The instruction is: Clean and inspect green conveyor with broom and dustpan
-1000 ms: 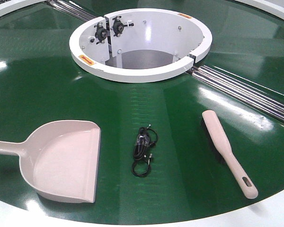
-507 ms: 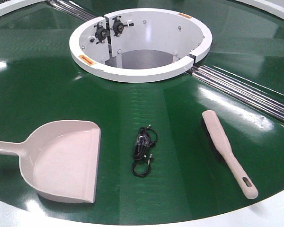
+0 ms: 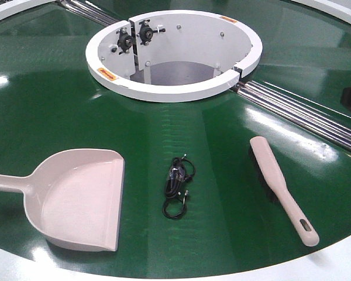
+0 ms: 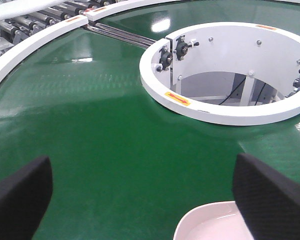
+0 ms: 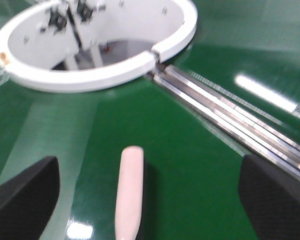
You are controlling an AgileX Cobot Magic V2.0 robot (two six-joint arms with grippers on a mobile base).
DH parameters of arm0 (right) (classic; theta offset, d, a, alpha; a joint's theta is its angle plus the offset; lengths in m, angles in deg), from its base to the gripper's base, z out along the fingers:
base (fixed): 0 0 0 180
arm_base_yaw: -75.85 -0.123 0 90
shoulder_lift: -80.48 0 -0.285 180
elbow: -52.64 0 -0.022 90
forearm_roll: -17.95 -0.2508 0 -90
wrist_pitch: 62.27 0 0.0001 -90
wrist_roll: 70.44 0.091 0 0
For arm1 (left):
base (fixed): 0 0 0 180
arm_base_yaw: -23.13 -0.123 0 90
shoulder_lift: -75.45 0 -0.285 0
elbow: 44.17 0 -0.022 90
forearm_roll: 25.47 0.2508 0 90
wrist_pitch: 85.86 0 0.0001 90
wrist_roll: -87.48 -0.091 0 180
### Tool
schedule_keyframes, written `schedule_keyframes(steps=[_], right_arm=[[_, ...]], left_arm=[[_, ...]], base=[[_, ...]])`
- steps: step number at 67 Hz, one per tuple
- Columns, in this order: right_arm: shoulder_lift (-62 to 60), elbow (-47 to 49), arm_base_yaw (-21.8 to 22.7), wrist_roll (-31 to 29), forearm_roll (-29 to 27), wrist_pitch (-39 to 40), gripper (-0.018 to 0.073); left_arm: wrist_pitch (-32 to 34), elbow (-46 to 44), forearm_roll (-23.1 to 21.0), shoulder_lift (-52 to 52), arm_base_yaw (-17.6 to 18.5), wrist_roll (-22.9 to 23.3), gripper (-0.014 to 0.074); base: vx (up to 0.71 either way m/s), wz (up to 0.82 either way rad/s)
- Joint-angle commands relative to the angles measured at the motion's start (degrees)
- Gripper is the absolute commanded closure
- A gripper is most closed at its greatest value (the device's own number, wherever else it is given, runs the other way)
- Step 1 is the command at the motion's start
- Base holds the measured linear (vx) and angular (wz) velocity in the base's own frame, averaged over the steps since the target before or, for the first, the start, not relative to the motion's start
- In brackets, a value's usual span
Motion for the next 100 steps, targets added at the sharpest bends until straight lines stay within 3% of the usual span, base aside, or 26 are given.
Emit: schedule_keyframes(steps=[1,18,26,36,44,72,100], right_arm=[[2.50,5.65,0.22,-2.52,-1.79,-3.28,-0.0137],[15.42,17.63,0.16,-3.03,-2.64,-16.37,-0.0092],[21.27,21.99,-3.42,-2.71,-1.11,-18.48,-0.0062],[29.35,26.58,-10.03,5.69,7.59,-19.27,-0.0038],[36.28,29.56,-11.77,11.98,13.63,-22.08,-0.0036],[55.24,40.19,-11.63,12.26,13.10,-31.79,-0.0033],[62.12,42.92,-11.63,11.58,13.14,-32.39,-0.0031]], left_arm=[[3.96,-1.84,-0.50,-0.37,0.03,0.00,-0.0085],[3.96,-1.84,-0.50,-0.37,0.03,0.00,-0.0017],[3.91,-1.84,-0.50,-0.37,0.03,0.00,-0.0010],[3.71,-1.84,-0.50,-0.37,0.03,0.00,-0.0010],[2.55,-1.84,-0.50,-0.37,0.03,0.00,-0.0010],[0.33,-1.84,-0.50,-0.37,0.03,0.00,0.0007],[-2.60,-1.84,-0.45,-0.37,0.03,0.00,0.0007]], base=[[0.00,0.00],[0.00,0.00],[0.00,0.00],[0.00,0.00],[0.00,0.00],[0.00,0.00],[0.00,0.00]])
